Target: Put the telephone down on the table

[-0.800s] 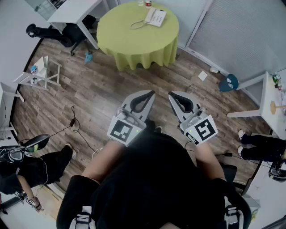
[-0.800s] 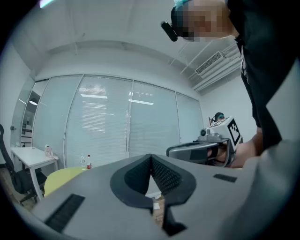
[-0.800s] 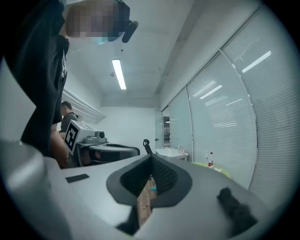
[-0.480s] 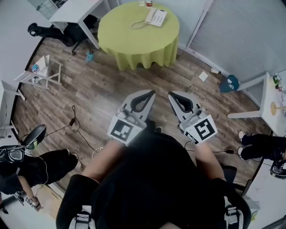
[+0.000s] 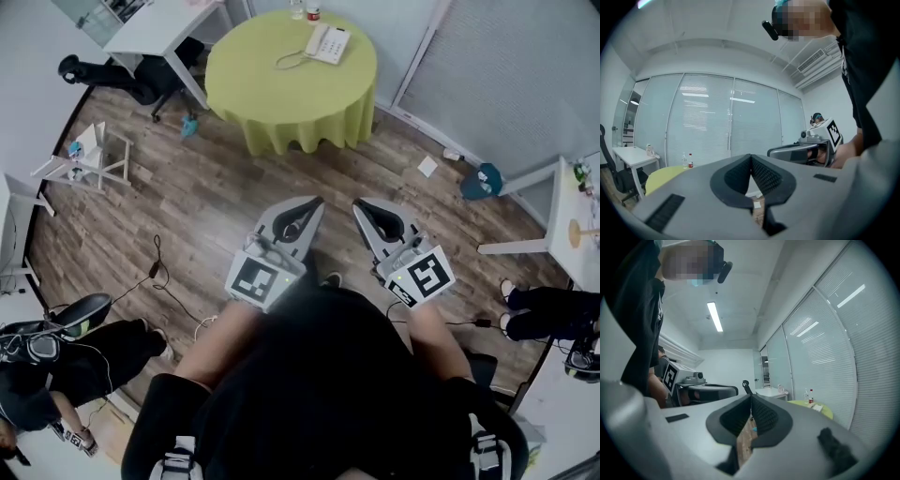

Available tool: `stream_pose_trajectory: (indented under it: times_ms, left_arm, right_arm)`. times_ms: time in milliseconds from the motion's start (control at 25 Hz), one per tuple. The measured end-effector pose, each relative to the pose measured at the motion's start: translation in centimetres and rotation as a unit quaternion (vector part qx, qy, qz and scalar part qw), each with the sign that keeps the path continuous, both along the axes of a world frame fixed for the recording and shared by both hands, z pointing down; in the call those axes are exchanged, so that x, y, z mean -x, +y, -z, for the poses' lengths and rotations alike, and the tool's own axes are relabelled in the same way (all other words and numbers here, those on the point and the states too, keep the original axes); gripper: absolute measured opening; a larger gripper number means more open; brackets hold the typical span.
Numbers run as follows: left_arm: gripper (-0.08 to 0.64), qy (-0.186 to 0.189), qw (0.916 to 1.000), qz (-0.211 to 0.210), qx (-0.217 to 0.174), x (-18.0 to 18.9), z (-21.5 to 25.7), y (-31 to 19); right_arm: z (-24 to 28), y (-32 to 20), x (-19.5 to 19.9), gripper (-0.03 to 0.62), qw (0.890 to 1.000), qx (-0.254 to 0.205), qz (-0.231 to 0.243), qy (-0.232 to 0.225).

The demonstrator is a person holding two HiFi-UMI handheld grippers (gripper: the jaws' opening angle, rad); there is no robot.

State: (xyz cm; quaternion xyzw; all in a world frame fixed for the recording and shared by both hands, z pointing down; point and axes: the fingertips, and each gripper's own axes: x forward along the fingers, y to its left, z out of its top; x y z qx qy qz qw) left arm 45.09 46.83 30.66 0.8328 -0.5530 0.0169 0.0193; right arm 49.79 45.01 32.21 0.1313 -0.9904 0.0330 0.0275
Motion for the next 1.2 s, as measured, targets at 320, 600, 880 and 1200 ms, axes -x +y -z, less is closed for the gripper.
stream_pose_trajectory:
  times_ms: [320, 600, 880, 1200]
  left_arm:
    - [0.012, 0.008, 0.9999, -0.013, 0.003, 2.0, -0.3, -3.9]
    - [0.014, 0.011, 0.9995, -0.028, 0.010, 4.4, -0.6, -8.4]
    - [0.014, 0.015, 0.9987, -0.044, 0.020, 6.6, -0.9, -12.4]
    - [0.014, 0.025, 0.9972, -0.069, 0.015, 10.0, -0.7, -15.1]
  right_arm:
    - [-0.5, -3.8, 1.8, 0.020, 1.000, -0.002, -0.008, 0.020]
    - [-0.4, -8.0, 4.3, 0.020, 0.999, -0.007, -0.027, 0.032]
    - [-0.6, -11.9, 7.0, 0.020, 0.999, 0.001, -0.039, 0.037]
    - [-0.5, -14.5, 10.9, 0.020, 0.998, -0.001, -0.049, 0.049]
